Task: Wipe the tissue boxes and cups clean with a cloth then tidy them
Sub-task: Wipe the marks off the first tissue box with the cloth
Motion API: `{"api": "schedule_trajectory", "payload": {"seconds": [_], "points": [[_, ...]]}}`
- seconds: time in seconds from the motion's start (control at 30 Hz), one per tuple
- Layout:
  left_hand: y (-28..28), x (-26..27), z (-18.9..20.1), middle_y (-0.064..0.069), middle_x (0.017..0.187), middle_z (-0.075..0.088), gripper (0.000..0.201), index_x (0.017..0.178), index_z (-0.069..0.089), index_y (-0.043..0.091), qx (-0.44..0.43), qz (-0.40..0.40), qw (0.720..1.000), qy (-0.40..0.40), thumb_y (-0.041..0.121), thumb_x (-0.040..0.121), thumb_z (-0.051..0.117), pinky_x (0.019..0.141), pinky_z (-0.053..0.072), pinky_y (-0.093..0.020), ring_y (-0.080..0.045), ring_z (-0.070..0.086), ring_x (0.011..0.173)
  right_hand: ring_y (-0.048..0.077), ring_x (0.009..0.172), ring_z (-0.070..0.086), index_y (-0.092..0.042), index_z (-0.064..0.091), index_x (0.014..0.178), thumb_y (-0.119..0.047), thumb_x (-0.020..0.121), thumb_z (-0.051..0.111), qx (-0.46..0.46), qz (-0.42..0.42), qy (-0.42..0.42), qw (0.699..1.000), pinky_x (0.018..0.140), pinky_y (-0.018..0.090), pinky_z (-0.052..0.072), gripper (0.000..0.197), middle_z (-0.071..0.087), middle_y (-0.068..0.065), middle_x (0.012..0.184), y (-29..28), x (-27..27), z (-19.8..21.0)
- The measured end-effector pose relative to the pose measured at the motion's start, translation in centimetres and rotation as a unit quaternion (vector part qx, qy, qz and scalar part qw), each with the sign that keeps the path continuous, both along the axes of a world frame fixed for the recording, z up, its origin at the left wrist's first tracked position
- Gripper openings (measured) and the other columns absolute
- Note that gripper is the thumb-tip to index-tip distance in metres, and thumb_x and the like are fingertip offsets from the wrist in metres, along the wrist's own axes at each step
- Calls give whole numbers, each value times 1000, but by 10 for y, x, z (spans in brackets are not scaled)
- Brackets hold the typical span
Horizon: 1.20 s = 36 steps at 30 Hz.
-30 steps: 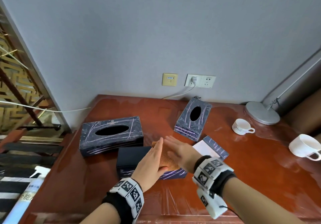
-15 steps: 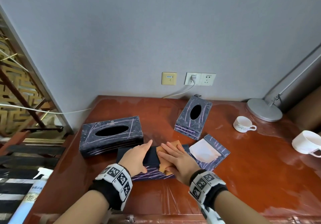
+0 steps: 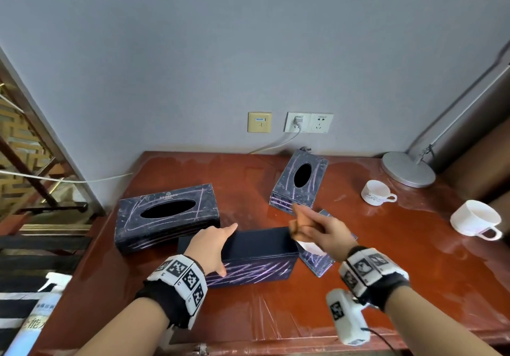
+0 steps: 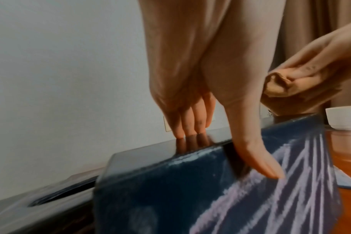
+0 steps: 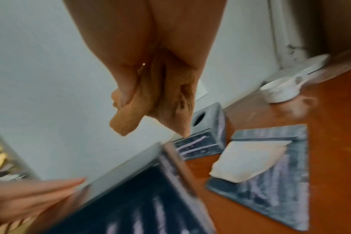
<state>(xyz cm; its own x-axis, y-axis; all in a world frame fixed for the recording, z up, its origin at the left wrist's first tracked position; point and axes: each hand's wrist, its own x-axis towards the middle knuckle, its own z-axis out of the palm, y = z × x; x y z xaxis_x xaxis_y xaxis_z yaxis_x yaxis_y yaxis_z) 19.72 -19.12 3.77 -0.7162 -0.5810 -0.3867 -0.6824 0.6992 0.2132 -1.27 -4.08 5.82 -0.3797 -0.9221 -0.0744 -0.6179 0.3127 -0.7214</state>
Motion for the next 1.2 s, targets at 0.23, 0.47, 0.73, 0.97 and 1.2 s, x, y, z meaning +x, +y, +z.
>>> {"api": "schedule_trajectory", "payload": {"seconds": [0.23,0.47,0.73,0.97,1.2], "points": [[2,-6,2,-7,146,41,108,152,10,19,-29,-34,998,-53,24,72,82,102,43,-34,-25,48,127,1,140,2,-26,40,139,2,92,46,34,102,54,993,119,29,11,55,21,-18,149,-4,25,-53],[8,-26,2,-11,147,38,106,151,11,12,-47,-68,994,-70,46,74,75,101,44,-38,-27,45,128,-4,126,37,-24,50,132,10,90,45,83,82,-30,993,110,16,28,54,40,-20,137,14,-7,-39],[48,-103,-16,-4,133,49,85,136,36,12,-61,-79,994,44,61,73,66,104,34,-38,-24,47,123,9,99,55,-26,51,131,-14,93,53,79,-58,-39,994,86,15,41,40,62,-6,106,19,-36,-29],[43,-101,0,3,120,56,79,126,46,19,-50,-44,994,85,58,64,75,89,46,-34,-19,56,110,15,108,55,-29,49,132,-16,93,52,89,-55,-33,994,93,26,41,42,63,0,116,9,-48,-21],[25,-74,61,8,134,49,91,134,41,22,62,-17,963,260,49,59,84,104,38,-28,-11,45,124,21,71,53,-5,50,127,-4,96,45,-30,-89,-193,977,51,15,45,32,61,3,88,1,-58,14]]}}
